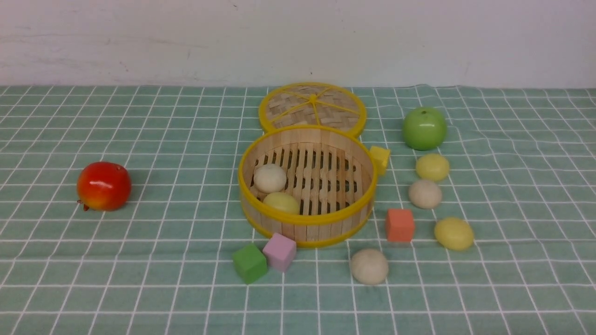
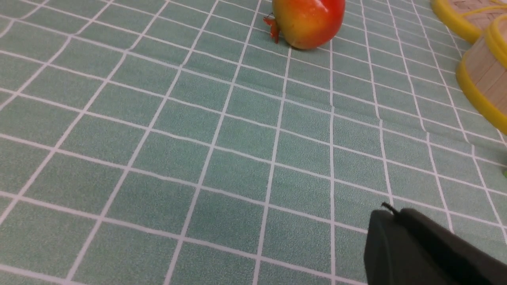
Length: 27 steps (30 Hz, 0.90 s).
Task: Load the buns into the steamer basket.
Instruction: Use the right arm to grab a steamed stuffed bun
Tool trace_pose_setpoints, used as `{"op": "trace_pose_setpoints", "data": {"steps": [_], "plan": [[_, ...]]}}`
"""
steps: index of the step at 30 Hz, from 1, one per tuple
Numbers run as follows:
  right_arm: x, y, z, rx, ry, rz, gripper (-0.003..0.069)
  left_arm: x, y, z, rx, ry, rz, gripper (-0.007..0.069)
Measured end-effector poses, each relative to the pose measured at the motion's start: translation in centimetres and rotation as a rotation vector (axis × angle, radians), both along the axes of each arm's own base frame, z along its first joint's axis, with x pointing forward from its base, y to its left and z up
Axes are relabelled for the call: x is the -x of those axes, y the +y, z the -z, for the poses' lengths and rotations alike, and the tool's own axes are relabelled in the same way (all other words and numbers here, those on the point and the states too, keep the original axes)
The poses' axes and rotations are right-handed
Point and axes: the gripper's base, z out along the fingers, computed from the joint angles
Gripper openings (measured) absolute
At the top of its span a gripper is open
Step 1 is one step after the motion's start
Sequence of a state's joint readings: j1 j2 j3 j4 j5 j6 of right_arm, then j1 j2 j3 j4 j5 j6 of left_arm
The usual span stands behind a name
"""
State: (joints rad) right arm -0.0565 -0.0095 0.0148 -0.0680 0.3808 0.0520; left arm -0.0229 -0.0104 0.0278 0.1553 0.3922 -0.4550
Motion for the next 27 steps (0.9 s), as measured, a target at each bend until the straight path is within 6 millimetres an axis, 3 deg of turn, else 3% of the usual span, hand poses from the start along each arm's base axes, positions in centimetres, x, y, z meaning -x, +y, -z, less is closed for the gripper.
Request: {"op": "trace_pose_setpoints", "data": {"steps": [27], "plan": [[-0.09,-0.19,-0.13,0.071,-0.025,0.001,0.0240,0.00,0.00,0.00,0.000,0.000,0.000,0.0033]]}}
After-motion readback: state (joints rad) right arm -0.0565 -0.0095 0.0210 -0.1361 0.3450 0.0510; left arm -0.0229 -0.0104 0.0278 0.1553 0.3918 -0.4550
